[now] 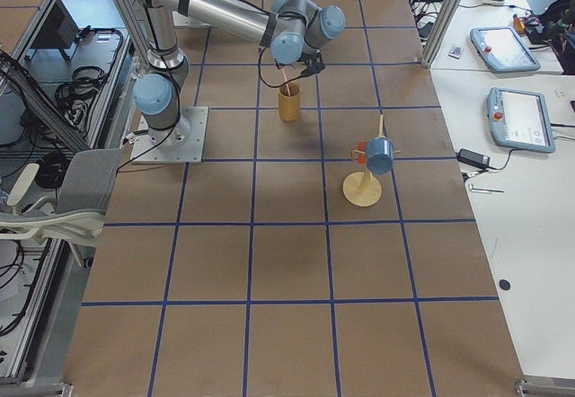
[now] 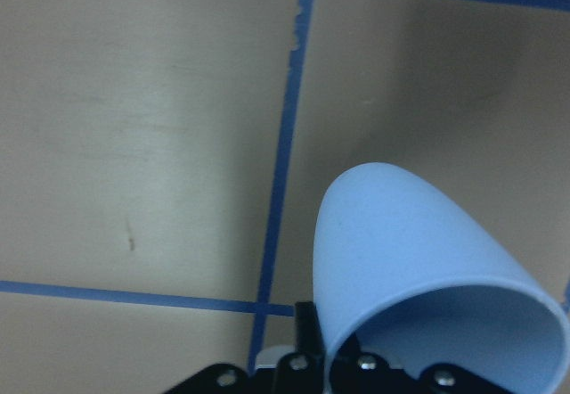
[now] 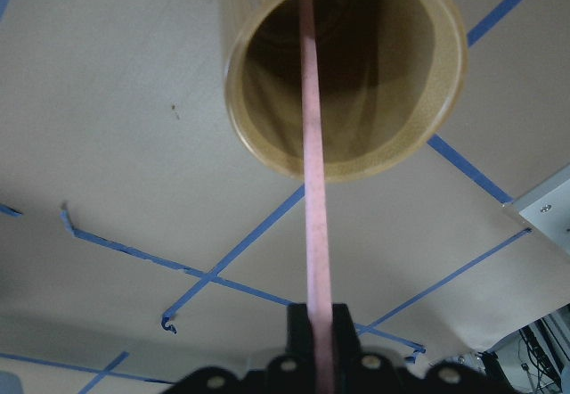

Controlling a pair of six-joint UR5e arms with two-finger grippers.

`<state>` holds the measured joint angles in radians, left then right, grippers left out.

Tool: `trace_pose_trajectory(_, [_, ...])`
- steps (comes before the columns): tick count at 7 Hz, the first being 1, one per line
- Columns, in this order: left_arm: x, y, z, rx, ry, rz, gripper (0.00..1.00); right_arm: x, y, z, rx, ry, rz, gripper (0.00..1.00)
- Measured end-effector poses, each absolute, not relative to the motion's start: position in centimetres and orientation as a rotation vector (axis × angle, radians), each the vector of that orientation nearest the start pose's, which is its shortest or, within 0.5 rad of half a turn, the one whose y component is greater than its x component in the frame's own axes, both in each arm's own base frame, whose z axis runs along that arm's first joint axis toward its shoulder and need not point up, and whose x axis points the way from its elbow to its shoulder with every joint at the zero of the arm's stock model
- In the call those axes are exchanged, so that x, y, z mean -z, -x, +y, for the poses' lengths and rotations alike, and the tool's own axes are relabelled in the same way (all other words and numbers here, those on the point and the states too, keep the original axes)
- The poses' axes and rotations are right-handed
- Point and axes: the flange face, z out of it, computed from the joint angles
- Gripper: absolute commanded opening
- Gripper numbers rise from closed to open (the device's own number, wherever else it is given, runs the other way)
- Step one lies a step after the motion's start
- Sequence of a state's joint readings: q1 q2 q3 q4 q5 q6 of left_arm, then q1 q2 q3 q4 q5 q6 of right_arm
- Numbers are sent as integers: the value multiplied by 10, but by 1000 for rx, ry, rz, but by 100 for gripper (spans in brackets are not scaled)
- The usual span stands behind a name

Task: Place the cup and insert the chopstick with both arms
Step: 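Slide blue cup toward table center with left gripper while right lifts chopstick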

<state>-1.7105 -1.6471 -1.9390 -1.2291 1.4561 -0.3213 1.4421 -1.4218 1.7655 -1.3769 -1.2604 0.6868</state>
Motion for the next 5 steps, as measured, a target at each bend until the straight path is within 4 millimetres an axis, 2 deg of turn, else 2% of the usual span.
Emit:
trace_pose_trajectory(2, [-283,268,-447,-248,343,3247,0,-340,-98,-494,-879,-1283,2542,0])
trace_pose_trajectory(3, [-270,290,-443,-262,372,3240,0,-354,-96,-497,-893,-1293,2531,0])
trace_pose_trajectory(4, [-259,309,-435,-283,371,3229,4,-369,-96,-499,-905,-1298,2516,0])
trace_pose_trajectory(5, [-250,322,-428,-304,354,3218,49,-385,-97,-503,-909,-1306,2491,0])
